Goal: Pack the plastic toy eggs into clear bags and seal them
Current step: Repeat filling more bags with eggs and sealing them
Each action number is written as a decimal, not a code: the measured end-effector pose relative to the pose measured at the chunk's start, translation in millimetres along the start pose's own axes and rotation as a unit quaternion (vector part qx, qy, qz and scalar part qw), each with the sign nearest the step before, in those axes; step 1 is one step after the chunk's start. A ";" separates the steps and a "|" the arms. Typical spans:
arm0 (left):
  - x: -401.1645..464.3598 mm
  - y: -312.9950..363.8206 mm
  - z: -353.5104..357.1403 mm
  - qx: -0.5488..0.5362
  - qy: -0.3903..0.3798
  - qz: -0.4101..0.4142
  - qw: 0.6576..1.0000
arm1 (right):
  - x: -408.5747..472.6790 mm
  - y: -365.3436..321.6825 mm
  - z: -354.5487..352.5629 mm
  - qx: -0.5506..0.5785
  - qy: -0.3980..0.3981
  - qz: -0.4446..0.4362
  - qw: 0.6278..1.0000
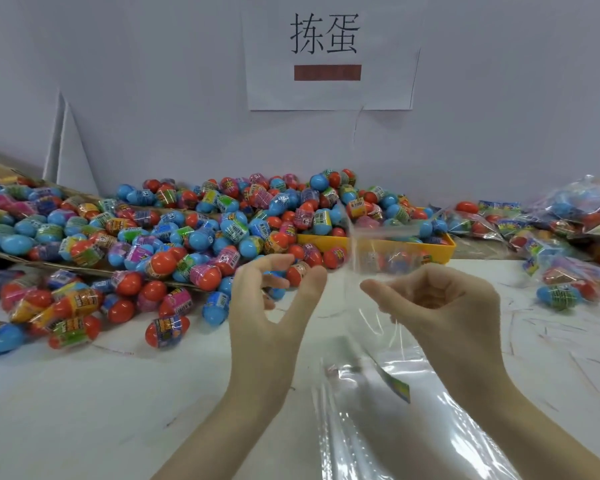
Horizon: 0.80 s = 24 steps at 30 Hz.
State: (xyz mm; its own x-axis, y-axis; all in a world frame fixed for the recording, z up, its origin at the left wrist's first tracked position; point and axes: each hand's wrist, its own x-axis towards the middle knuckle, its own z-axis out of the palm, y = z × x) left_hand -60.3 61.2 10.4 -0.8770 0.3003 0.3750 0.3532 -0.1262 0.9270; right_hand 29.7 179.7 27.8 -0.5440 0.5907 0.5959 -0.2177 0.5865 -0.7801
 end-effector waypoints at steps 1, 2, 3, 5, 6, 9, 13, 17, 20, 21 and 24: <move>-3.1 1.1 1.0 -0.010 -0.045 0.009 0.999 | -2.1 2.0 1.1 -0.092 0.033 -0.060 0.993; -6.8 3.0 2.8 -0.030 -0.117 0.002 0.993 | -3.6 2.8 2.1 -0.176 0.056 -0.119 0.975; -11.1 4.7 5.0 -0.043 -0.192 -0.012 0.980 | -5.3 2.2 3.4 -0.238 0.065 -0.167 0.955; -17.6 6.7 8.6 -0.055 -0.276 -0.040 0.959 | -9.2 0.8 7.4 -0.288 0.046 -0.225 0.930; -19.0 6.6 9.9 -0.066 -0.274 -0.054 0.958 | -10.7 0.2 9.1 -0.286 0.021 -0.242 0.927; -15.5 6.6 10.2 -0.122 -0.207 -0.097 0.966 | -13.9 -5.7 11.5 -0.208 -0.133 -0.197 0.949; -4.5 3.8 5.0 -0.182 -0.194 -0.130 0.955 | -3.3 -16.0 0.5 0.049 -0.293 -0.029 0.954; 12.6 -9.5 -5.1 -0.199 -0.096 -0.181 0.958 | 30.1 -6.3 -19.5 0.173 -0.078 0.093 0.977; 24.3 -19.6 -13.2 -0.196 -0.002 -0.199 0.960 | 62.1 23.9 -24.0 -0.019 -0.009 0.173 0.985; 26.7 -21.6 -14.6 -0.201 0.014 -0.200 0.959 | 71.1 37.3 -23.9 -0.120 -0.031 0.185 0.975; 28.2 -23.1 -14.8 -0.205 0.006 -0.187 0.961 | 86.9 70.1 -21.0 -0.418 -0.114 0.185 0.882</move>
State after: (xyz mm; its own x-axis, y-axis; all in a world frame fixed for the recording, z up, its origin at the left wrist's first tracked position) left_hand -98.1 58.6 -0.5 -0.9221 0.3867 0.0130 -0.1439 -0.3741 0.9162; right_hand -15.9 283.8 28.9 -0.6213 0.7571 0.2019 0.6311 0.6362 -0.4438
